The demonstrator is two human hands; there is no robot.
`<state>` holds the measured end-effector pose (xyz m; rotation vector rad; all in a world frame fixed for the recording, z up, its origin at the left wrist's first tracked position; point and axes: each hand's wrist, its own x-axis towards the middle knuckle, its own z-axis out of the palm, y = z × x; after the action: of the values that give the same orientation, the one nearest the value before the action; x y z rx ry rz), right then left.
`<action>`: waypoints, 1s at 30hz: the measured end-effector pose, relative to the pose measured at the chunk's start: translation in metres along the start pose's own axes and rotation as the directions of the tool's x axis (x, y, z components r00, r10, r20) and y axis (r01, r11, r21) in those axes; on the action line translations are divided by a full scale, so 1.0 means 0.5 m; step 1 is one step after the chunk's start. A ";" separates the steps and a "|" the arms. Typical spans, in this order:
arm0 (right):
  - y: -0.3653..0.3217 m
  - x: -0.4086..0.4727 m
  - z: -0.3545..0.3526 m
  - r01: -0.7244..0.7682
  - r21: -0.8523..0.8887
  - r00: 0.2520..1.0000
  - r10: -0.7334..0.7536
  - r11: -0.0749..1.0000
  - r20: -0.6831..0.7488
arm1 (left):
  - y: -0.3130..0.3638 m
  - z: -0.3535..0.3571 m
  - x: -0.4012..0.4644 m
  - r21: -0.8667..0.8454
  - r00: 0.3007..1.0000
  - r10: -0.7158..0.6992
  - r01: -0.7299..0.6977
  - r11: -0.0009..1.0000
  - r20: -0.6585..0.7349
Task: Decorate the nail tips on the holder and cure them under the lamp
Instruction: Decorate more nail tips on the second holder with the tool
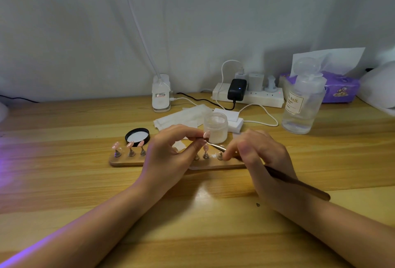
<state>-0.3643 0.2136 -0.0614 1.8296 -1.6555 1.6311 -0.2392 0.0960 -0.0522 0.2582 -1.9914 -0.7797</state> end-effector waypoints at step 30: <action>0.000 0.001 -0.001 0.068 -0.026 0.998 -0.069 0.997 -0.014 | 0.000 0.003 -0.003 -0.026 0.999 -0.023 0.023 0.999 -0.028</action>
<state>-0.3648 0.2138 -0.0608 1.8361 -1.5820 1.5853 -0.2397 0.0973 -0.0537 0.2757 -1.9533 -0.8119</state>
